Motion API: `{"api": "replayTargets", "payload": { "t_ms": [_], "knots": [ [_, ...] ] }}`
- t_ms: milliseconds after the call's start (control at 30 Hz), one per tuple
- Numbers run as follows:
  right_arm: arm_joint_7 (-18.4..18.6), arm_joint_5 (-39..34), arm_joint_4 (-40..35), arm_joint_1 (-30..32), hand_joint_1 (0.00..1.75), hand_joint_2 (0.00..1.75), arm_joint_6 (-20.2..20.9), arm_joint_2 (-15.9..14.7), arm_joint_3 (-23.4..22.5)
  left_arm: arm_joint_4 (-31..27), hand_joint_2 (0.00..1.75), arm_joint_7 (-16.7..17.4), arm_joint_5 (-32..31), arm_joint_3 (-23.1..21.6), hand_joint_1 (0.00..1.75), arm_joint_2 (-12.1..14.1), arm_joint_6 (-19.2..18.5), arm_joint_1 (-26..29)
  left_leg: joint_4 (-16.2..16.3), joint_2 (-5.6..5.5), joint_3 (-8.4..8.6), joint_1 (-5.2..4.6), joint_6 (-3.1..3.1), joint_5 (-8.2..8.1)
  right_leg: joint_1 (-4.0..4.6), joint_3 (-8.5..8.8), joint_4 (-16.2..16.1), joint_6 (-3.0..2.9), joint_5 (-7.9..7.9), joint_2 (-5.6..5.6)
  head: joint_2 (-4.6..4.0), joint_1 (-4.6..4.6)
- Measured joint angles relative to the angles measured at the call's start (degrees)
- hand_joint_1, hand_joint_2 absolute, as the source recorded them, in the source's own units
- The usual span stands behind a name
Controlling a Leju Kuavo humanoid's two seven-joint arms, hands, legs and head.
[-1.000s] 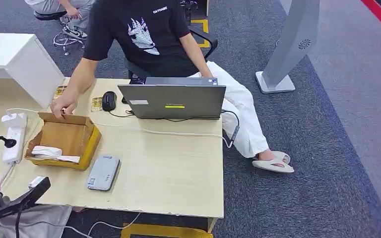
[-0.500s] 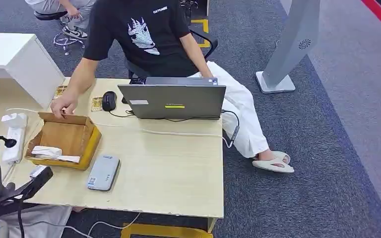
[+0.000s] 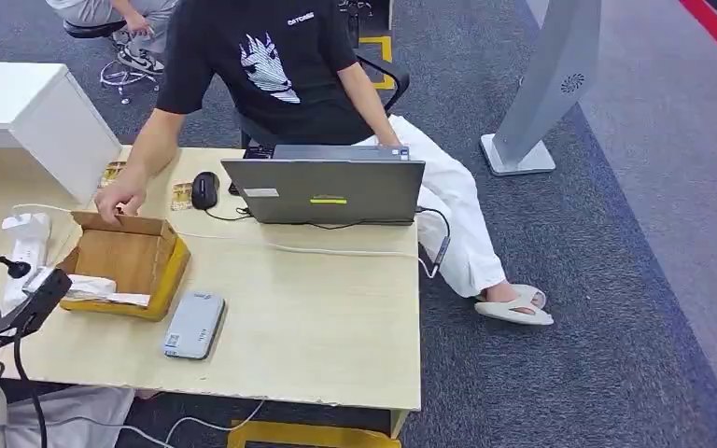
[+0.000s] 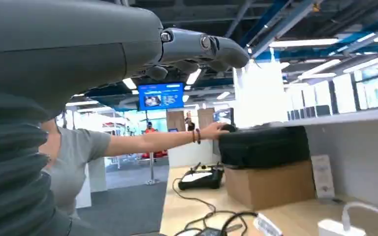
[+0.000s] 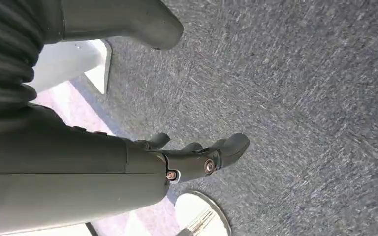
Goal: Pass the card to the sensor for recognition and then transmit it.
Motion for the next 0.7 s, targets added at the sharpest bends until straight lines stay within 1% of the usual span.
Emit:
{"api": "replayTargets", "payload": {
  "t_ms": [67,100,167,267,333,367,433,533,600,700],
  "knots": [
    [0.0,0.0,0.6,-0.2,0.0,1.75,0.0,0.0,0.0,-0.4,1.75,2.7,0.0,0.0,0.0,0.9,-0.2,0.0,0.0,0.03,0.0,0.0,0.0,0.0,0.0,-0.03,0.0,0.0,0.0,0.03,0.0,0.02],
    [0.0,0.0,0.9,-0.3,0.0,1.75,0.0,-0.1,0.0,-0.5,1.75,2.8,-0.1,0.0,0.0,1.2,-0.5,0.0,0.0,0.0,0.0,0.0,0.0,0.0,0.0,-0.03,0.0,0.0,0.0,0.01,0.0,0.0],
    [0.1,0.0,1.5,-0.7,0.0,1.75,0.0,-0.1,0.0,-0.7,1.75,2.7,-0.1,0.0,0.0,1.4,-1.1,-0.1,0.0,-0.03,-0.02,0.0,0.0,0.0,0.0,-0.04,0.0,0.0,0.0,-0.01,0.0,0.0],
    [0.1,0.0,2.2,-1.2,0.0,1.75,0.0,-0.1,0.0,-1.5,1.75,1.2,-0.1,0.0,0.0,1.6,-1.9,-0.2,0.0,-0.03,-0.03,0.0,0.0,0.0,0.0,-0.04,0.0,0.0,0.0,0.0,0.0,0.0],
    [0.4,0.0,2.7,-1.3,0.0,1.75,0.0,-0.2,0.0,-1.9,1.75,1.4,-0.1,0.0,0.0,1.7,-2.1,-0.4,0.0,-0.01,-0.02,0.0,0.0,0.0,0.0,-0.04,0.0,0.0,0.0,0.01,0.0,-0.02],
    [0.6,0.0,2.9,-1.4,0.0,1.75,0.0,-0.2,0.0,-1.9,1.75,1.3,-0.1,0.0,0.0,1.7,-2.6,-0.7,0.0,-0.02,-0.03,0.0,0.0,0.0,0.0,-0.03,0.0,0.0,0.0,0.0,0.0,0.02],
    [0.6,0.0,3.3,-1.6,0.0,1.75,0.0,-0.2,0.0,-2.1,1.75,1.3,-0.1,0.2,0.0,1.5,-5.5,-1.2,0.0,-0.06,-0.02,0.0,0.0,0.0,0.0,0.0,0.0,0.0,0.0,-0.03,0.0,0.02],
    [0.2,0.0,3.6,-1.8,0.0,1.75,-0.1,-0.2,-0.1,-2.3,1.75,1.2,-0.1,0.9,0.0,1.3,-8.5,-1.4,0.0,-0.03,-0.02,0.0,0.0,0.0,0.0,0.0,0.0,0.0,0.0,0.0,0.0,0.02],
    [0.1,0.0,3.7,-1.9,0.0,1.75,0.0,-0.2,-0.1,-2.3,1.75,0.0,0.0,1.3,0.0,1.2,-8.2,-1.4,0.0,-0.05,-0.03,0.0,0.0,0.0,0.0,-0.01,0.0,0.0,0.0,-0.02,0.0,0.04],
    [0.1,0.0,4.0,-2.0,0.0,1.75,0.0,-0.2,-0.2,-2.4,1.75,-2.6,0.0,1.7,0.0,1.1,-5.7,-1.3,0.0,-0.05,-0.02,0.0,0.0,0.0,0.0,-0.02,0.0,0.0,0.0,-0.02,0.0,0.02]
  ]
}}
